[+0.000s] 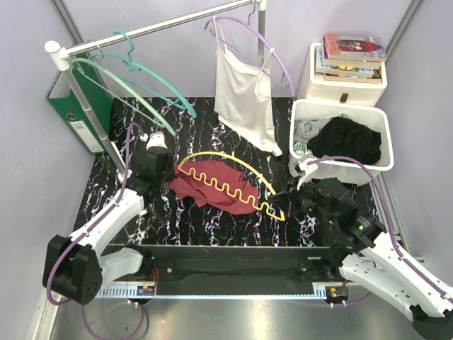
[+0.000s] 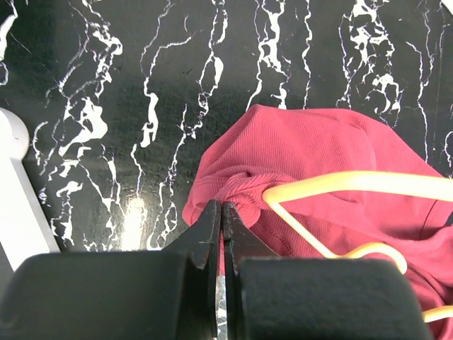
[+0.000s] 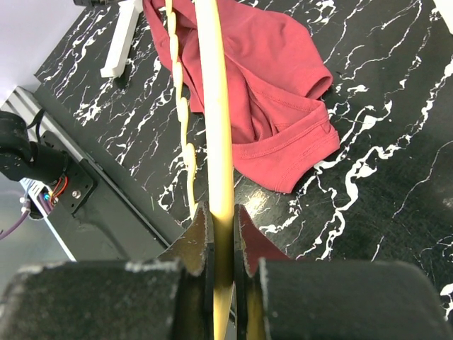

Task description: Place the tank top on the hanger

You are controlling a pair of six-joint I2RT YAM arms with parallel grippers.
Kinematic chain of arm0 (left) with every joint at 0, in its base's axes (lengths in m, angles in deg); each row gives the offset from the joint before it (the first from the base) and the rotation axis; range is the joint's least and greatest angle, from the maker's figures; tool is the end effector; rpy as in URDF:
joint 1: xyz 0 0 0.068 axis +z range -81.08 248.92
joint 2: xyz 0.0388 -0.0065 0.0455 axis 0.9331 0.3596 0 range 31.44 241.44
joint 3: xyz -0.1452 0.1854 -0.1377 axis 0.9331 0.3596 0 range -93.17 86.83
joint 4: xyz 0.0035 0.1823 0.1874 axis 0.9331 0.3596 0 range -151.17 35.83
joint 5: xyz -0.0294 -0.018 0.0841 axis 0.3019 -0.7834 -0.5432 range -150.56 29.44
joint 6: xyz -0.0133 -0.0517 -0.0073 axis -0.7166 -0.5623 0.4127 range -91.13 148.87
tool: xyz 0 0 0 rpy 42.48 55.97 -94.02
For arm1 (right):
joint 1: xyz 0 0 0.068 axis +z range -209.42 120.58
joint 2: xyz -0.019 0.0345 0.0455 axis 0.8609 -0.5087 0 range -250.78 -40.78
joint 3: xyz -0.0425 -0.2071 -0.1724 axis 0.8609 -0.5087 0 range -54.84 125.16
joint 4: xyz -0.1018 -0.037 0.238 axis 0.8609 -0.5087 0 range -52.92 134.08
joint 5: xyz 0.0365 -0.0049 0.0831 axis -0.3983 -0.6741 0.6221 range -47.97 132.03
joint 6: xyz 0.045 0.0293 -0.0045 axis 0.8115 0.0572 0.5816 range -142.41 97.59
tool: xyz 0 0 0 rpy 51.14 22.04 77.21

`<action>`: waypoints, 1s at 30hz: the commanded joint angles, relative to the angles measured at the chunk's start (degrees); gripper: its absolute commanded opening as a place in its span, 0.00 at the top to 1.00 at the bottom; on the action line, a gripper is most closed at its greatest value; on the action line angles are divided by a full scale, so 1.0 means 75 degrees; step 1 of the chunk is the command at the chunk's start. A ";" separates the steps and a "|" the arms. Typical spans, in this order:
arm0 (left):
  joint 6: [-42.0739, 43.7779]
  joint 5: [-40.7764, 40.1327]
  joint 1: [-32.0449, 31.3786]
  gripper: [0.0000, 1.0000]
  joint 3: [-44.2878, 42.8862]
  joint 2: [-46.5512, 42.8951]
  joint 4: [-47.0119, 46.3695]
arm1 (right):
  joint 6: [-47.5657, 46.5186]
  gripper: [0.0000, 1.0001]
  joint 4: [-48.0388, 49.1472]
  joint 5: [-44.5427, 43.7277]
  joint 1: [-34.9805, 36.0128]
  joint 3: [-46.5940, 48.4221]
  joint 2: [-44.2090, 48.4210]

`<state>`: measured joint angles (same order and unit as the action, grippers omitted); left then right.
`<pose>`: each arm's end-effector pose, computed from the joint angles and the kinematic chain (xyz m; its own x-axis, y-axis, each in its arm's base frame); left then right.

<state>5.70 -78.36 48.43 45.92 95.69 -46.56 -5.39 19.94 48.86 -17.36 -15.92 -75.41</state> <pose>0.2278 -0.0736 0.2429 -0.5719 -0.1862 -0.7989 -0.1279 0.9822 -0.1374 0.1052 0.1006 0.3045 -0.4602 -0.0237 -0.8875 -0.6416 0.6998 0.3139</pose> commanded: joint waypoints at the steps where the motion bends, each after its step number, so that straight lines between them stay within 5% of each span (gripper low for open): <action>1: 0.0313 -0.0122 0.0072 1.00 -0.0557 -0.0258 -0.0132 | 0.0122 1.00 0.0582 0.0366 0.0052 0.0061 0.0082; 10: 0.0419 -0.0088 0.0084 1.00 -0.0710 -0.0375 -0.0014 | 0.0192 1.00 0.0582 0.0542 0.0052 -0.0091 0.0130; 22: 0.0302 0.2639 0.0072 1.00 -0.0499 -0.1230 -0.0015 | -0.0019 1.00 0.1273 0.0671 0.0063 -0.0302 -0.0152; 30: 0.0184 0.3288 -0.0220 1.00 -0.0803 -0.1266 0.0126 | 0.0040 1.00 0.2362 0.0964 0.0063 -0.0677 -0.0351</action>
<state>7.62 -58.30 48.10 42.97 87.28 -44.03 -5.02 26.85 53.56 -17.36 -20.71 -77.92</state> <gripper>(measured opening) 0.009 0.080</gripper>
